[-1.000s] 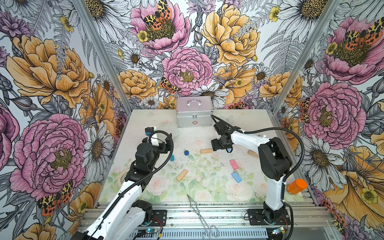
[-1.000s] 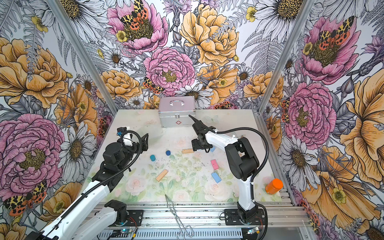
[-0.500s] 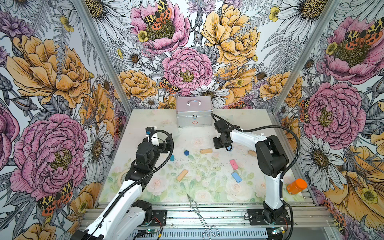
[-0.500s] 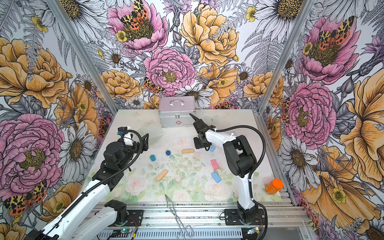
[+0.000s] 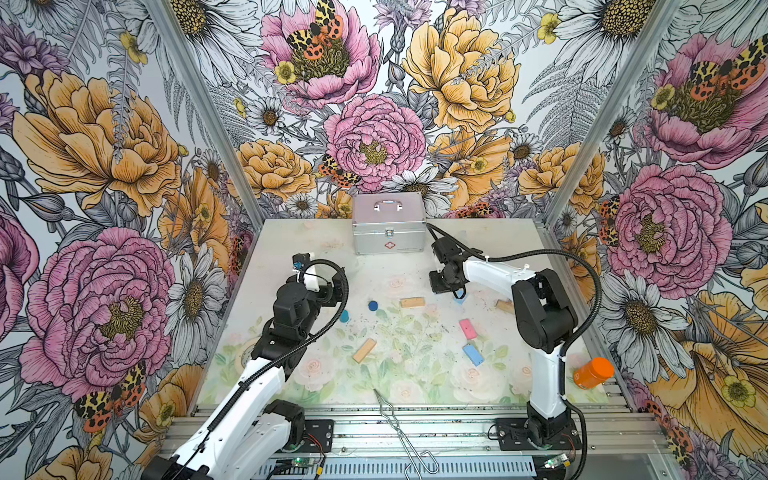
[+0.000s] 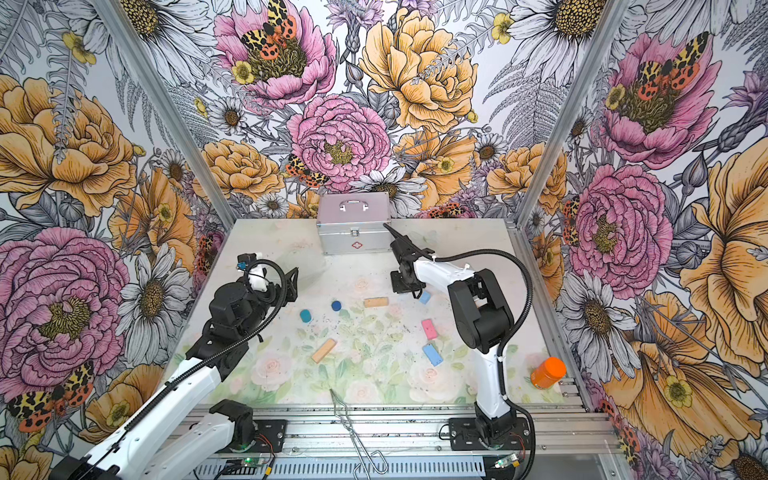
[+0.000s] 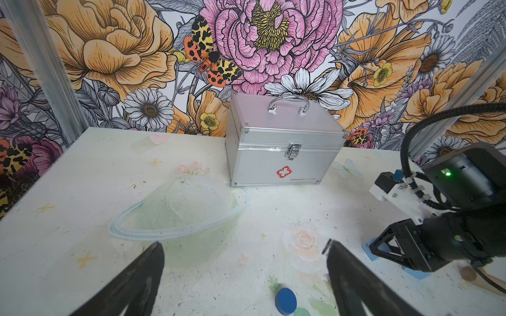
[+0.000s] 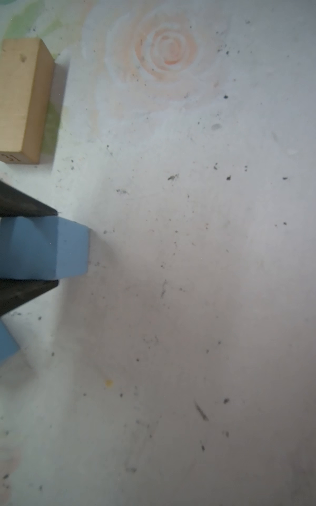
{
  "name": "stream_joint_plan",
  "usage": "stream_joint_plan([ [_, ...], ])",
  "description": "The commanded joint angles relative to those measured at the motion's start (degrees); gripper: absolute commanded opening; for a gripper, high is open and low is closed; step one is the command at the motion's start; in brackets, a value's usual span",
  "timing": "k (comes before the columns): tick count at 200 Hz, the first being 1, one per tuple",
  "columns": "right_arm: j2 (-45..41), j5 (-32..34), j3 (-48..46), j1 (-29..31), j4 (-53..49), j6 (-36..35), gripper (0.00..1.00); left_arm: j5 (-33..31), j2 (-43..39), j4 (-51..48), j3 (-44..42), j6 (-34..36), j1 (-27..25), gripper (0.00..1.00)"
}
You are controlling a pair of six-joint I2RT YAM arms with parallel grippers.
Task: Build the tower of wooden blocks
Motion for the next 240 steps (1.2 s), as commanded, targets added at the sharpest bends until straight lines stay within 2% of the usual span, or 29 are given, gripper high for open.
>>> stream_joint_plan([
  [1, -1.89, 2.83, -2.15, -1.57, -0.49, 1.02, 0.0, 0.58, 0.22, 0.03, 1.89, -0.36, -0.36, 0.94],
  [45, -2.57, 3.55, -3.88, -3.0, -0.41, 1.53, 0.0, 0.92, 0.17, 0.03, 1.81, -0.42, -0.45, 0.94],
  [54, -2.6, 3.46, -3.9, -2.97, -0.4, 1.58, 0.04, 0.92, 0.18, 0.1, 1.78, -0.47, -0.54, 0.94],
  [81, -2.63, 2.75, -3.38, -3.01, -0.41, 1.57, 0.33, 1.01, 0.14, -0.04, 1.87, -0.48, -0.63, 0.94],
  [117, -3.33, 2.14, -2.41, -2.96, -0.45, 1.49, 0.67, 0.92, 0.07, -0.53, 2.05, -0.81, -1.07, 0.94],
  [135, -4.02, 2.21, -1.93, -3.0, -0.4, 1.52, 0.76, 0.77, 0.05, -0.81, 2.14, -1.05, -1.72, 0.93],
  [156, -5.95, 3.42, -1.45, -2.83, -0.41, 1.48, 0.82, 0.66, 0.42, -1.84, 2.54, -3.07, -2.8, 0.92],
  [176, -9.14, 5.19, -1.16, -2.76, -0.41, 1.7, 0.84, 0.14, 1.59, -6.71, 5.2, -6.62, -4.85, 0.9],
  [228, -19.74, 11.24, -1.22, -1.84, 1.32, 2.29, 0.85, -4.61, 7.77, -29.02, 14.72, -17.31, -13.5, 0.81],
  [240, -22.02, 11.98, -1.69, -1.54, 3.11, 2.95, 0.85, -8.18, 8.9, -33.7, 16.17, -21.02, -15.09, 0.8],
])
